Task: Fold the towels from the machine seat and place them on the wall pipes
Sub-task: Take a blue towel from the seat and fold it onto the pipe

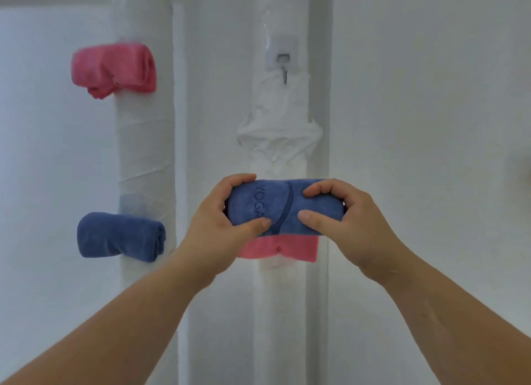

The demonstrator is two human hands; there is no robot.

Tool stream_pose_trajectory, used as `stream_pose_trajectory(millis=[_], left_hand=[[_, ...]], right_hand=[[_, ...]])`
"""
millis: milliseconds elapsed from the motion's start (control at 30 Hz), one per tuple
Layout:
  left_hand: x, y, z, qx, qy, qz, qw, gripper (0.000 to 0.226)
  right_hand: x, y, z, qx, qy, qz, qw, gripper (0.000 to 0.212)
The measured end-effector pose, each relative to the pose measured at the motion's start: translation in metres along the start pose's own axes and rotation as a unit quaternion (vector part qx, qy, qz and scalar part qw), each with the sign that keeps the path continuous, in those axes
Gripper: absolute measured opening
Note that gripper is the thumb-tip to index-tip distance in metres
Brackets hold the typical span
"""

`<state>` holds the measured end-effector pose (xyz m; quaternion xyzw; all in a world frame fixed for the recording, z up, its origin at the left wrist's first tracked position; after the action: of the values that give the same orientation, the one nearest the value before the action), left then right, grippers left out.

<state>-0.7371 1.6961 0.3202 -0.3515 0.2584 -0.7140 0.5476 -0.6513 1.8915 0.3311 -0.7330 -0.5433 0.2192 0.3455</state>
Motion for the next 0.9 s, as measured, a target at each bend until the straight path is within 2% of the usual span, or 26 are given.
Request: stream_pose_trajectory(millis=[200,267,367,467,567,733,900], left_hand=[[0.017,-0.094,0.037,-0.075,0.020,-0.021,0.997,0.057],[0.018,-0.123,0.053,-0.098,0.032,-0.016,0.995,0.047],[0.019,-0.163,0.078,-0.128,0.031,0.029,0.991,0.033],[0.021,-0.196,0.099,-0.166,0.009,0.091,0.982,0.033],[0.022,-0.222,0.111,-0.188,-0.025,0.109,0.976,0.038],[0.019,-0.248,0.104,-0.179,-0.074,0.100,0.976,0.042],[0.014,-0.256,0.086,-0.157,-0.045,0.113,0.980,0.041]], right_hand=[[0.003,-0.084,-0.043,0.074,0.031,0.028,0.996,0.027],[0.005,-0.115,-0.059,0.104,0.027,0.037,0.994,0.028],[0.011,-0.158,-0.083,0.142,0.023,0.038,0.989,0.030],[0.019,-0.195,-0.103,0.166,0.037,0.027,0.985,0.030],[0.026,-0.223,-0.117,0.189,0.062,0.020,0.980,0.026],[0.029,-0.250,-0.109,0.194,0.110,0.031,0.974,0.025],[0.027,-0.258,-0.093,0.198,0.122,0.065,0.970,0.027]])
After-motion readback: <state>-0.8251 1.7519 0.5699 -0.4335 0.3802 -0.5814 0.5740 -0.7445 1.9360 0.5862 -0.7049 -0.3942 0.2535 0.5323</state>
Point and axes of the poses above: each hand's wrist, its own y-axis away from the middle knuckle, its own x-axis out of the back of the hand, z = x × y, the point moved 4 cm from there along -y, towards the middle knuckle, and after that the axes turned 12 degrees about -y, right-handed, at the moved point
